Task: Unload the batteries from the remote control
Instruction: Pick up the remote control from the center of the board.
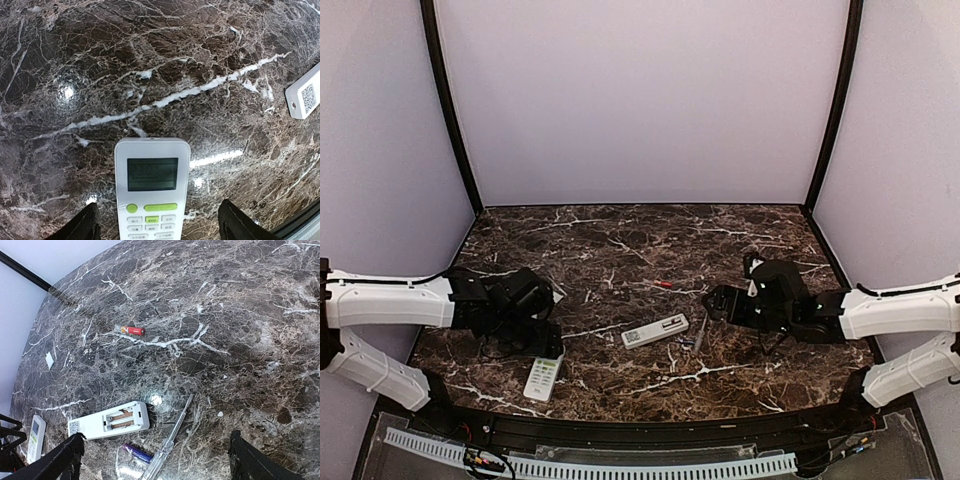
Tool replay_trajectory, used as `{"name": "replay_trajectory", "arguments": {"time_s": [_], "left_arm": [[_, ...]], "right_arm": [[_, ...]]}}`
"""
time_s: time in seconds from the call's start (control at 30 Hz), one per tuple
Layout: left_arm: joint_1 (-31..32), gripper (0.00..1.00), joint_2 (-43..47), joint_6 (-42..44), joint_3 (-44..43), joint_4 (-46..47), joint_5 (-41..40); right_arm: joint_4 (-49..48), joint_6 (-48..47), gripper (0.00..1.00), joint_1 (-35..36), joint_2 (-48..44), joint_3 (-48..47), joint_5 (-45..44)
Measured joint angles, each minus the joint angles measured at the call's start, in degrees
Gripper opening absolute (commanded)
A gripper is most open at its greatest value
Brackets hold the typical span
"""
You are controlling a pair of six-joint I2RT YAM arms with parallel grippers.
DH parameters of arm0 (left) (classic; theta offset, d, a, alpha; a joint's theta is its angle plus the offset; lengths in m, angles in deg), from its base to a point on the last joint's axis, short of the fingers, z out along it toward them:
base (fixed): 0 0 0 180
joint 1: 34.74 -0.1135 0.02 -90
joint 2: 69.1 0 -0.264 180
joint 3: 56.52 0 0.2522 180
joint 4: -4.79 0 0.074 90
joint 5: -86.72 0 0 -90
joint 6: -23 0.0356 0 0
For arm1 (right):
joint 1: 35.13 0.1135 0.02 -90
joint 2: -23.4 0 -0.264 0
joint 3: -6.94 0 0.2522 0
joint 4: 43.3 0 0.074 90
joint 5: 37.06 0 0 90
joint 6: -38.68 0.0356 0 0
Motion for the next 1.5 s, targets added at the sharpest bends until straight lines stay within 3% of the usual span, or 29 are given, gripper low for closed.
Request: {"name": "replay_trajectory", "arguments": {"time_s": [0.53, 1.03, 1.3, 1.5], "left_arm": [[0.0, 0.82, -7.96, 2.16, 0.0, 2.8, 1.01], [0.0, 0.69, -10.91, 3.23, -0.07, 2.95, 0.2], [0.0, 0.55, -11.02, 3.43, -0.07, 2.95, -0.39], [0.0, 0.5, -9.33, 2.91, 0.09, 2.89, -1.14]], "right_arm": [[0.35, 0.68, 0.99, 0.0, -5.22, 2.58, -0.7], [0.39, 0.85, 0.99, 0.0, -5.27, 2.6, -0.74], [0.39, 0.85, 0.98, 0.0, -5.27, 2.6, -0.79], [0.66, 0.81, 0.98, 0.0, -6.47, 2.6, -0.74]]}}
